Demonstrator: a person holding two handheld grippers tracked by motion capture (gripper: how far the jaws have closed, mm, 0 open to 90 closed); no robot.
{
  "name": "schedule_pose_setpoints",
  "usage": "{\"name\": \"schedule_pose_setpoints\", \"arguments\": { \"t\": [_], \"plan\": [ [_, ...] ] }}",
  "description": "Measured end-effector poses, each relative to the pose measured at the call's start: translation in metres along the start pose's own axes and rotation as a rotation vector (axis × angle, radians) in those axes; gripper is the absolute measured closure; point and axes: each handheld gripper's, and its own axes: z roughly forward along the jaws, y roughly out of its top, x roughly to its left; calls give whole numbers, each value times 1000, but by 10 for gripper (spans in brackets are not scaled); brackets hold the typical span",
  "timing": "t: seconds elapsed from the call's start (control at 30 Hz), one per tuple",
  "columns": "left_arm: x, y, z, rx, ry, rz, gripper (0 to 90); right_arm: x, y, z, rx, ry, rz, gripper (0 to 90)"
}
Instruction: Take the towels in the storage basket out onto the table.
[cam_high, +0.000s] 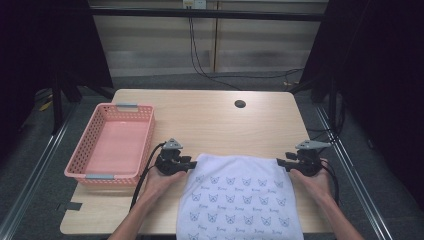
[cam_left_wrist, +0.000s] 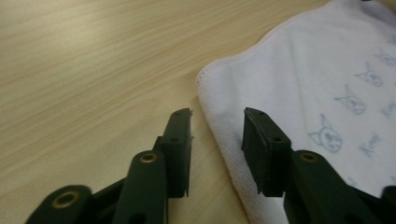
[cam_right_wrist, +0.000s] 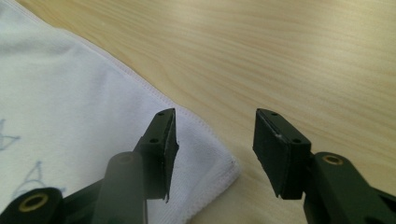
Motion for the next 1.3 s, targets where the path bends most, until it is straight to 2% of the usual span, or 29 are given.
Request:
{"name": "schedule_pose_setpoints", "arguments": {
  "t": [0.1, 0.17, 0.2, 0.23, 0.27, 0.3, 0.37, 0.4, 0.43, 0.47, 0.5, 0.53, 0.57, 0.6, 0.67, 0.7, 0.73, 0.83, 0.93, 1.07, 1.17, 1.3],
  "plan": [
    [0, 0, 7, 1, -7, 1, 561, -1, -4, 3, 8, -6, 3, 454],
    [-2, 3, 9, 15, 3, 26, 567, -2, -5, 1, 7, 8, 12, 452],
    [-2, 4, 10, 22, -13, 24, 567, -2, -5, 1, 7, 8, 12, 452],
    [-2, 5, 11, 28, -32, 38, 601, -2, -5, 2, 13, 11, 11, 450],
    [-5, 5, 13, 27, -14, 51, 637, -1, -6, 3, 26, 9, 6, 450],
    [-5, 6, 14, 28, -19, 53, 668, -1, -7, 4, 33, 8, 2, 450],
    [-6, 7, 16, 33, -41, 44, 833, -1, -8, 8, 51, 3, 3, 437],
    [-6, 7, 16, 35, -45, 40, 833, -1, -8, 8, 51, 3, 3, 437],
    [-4, 7, 15, 22, -45, 29, 855, 1, -9, 9, 37, 3, 1, 502],
    [-4, 7, 15, 22, -45, 29, 858, 1, -9, 9, 37, 3, 1, 502],
    [0, 9, 10, 1, -48, 12, 860, 2, -9, 8, 39, 16, 16, 666],
    [2, 10, 7, -15, -50, 0, 861, 3, -8, 8, 38, 34, 21, 734],
    [2, 10, 7, -15, -50, 0, 862, 3, -8, 8, 38, 34, 21, 734],
    [4, 11, 2, -36, -59, -15, 862, 2, -7, 9, 35, 49, 29, 837],
    [7, 14, -3, -54, -47, -11, 862, 1, -4, 8, 23, 55, 37, 846],
    [9, 20, -7, -71, -44, -11, 862, -2, 1, 2, -11, 68, 53, 852],
    [9, 20, -7, -71, -44, -11, 862, -2, 1, 2, -11, 68, 53, 852],
    [10, 28, -11, -109, -40, -12, 861, -4, 11, -8, -73, 74, 67, 854],
    [13, 39, -18, -143, -43, -14, 862, -8, 17, -11, -104, 73, 74, 854],
    [19, 54, -28, -175, -27, -11, 862, -17, 38, -19, -191, 90, 105, 854],
    [24, 69, -36, -194, -14, -2, 863, -21, 56, -23, -236, 99, 93, 854],
    [27, 80, -44, -215, -6, 4, 863, -26, 75, -25, -260, 110, 79, 854]
  ]
}}
